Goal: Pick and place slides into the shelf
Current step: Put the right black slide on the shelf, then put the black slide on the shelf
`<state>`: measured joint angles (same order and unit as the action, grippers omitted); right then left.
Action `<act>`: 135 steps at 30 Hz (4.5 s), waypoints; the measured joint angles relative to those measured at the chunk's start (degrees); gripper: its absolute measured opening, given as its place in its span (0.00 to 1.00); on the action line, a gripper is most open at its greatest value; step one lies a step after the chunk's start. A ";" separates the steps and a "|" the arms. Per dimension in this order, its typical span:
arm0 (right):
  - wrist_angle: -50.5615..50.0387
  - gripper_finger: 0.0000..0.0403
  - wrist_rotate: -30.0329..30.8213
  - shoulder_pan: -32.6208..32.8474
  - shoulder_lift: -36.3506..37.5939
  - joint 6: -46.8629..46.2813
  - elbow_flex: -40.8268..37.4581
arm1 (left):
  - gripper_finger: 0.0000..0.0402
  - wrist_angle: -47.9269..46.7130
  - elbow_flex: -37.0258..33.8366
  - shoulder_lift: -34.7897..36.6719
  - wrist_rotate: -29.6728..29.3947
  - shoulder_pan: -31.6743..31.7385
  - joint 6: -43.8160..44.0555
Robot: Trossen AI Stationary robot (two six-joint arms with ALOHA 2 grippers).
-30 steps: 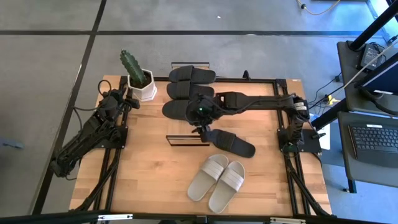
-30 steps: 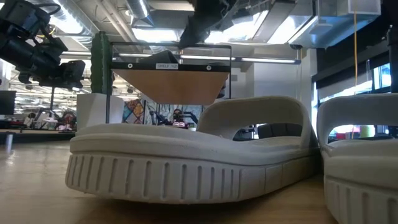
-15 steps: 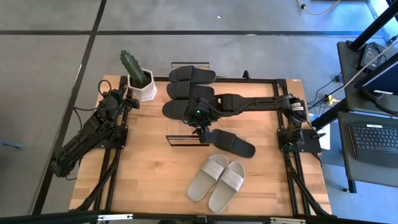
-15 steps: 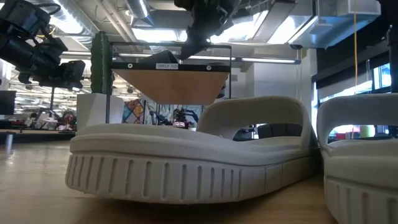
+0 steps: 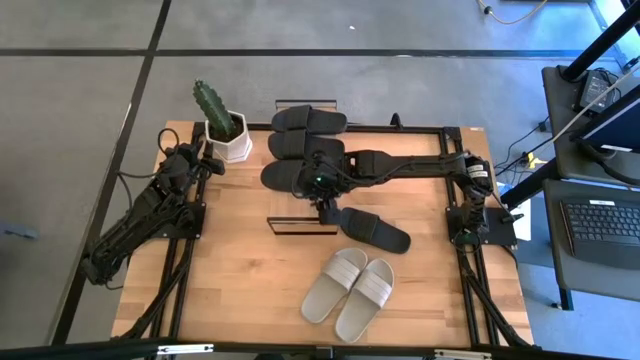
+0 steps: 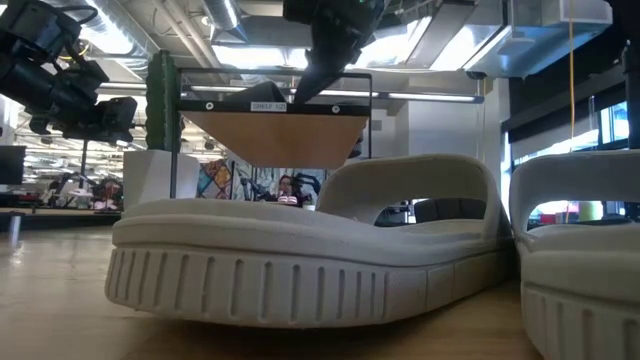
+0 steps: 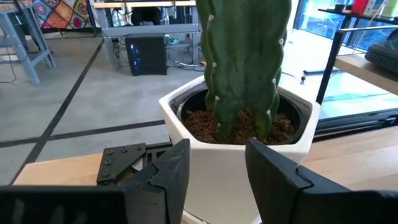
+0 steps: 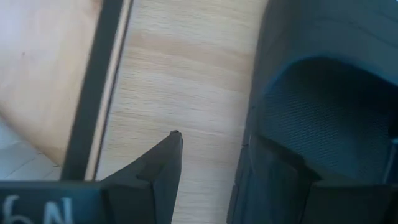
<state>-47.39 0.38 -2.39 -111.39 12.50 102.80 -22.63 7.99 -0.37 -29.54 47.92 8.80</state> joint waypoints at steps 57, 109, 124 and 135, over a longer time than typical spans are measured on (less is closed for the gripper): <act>-42.35 0.47 42.01 25.82 7.64 -48.61 -0.54 | 0.37 0.02 0.00 0.01 0.61 0.02 0.11; 33.37 0.47 40.77 28.86 45.02 -13.41 -74.00 | 0.37 0.04 0.00 -0.01 0.61 0.02 0.04; 43.29 0.47 38.34 25.71 40.22 -1.22 -78.05 | 0.37 0.04 0.00 0.01 0.59 0.00 0.07; 49.67 0.47 38.34 22.62 33.89 -0.46 -78.05 | 0.37 0.04 0.01 0.00 0.59 0.00 0.07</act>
<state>2.29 38.72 20.23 -77.50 12.03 24.75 -22.59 8.00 -0.38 -28.95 47.92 8.86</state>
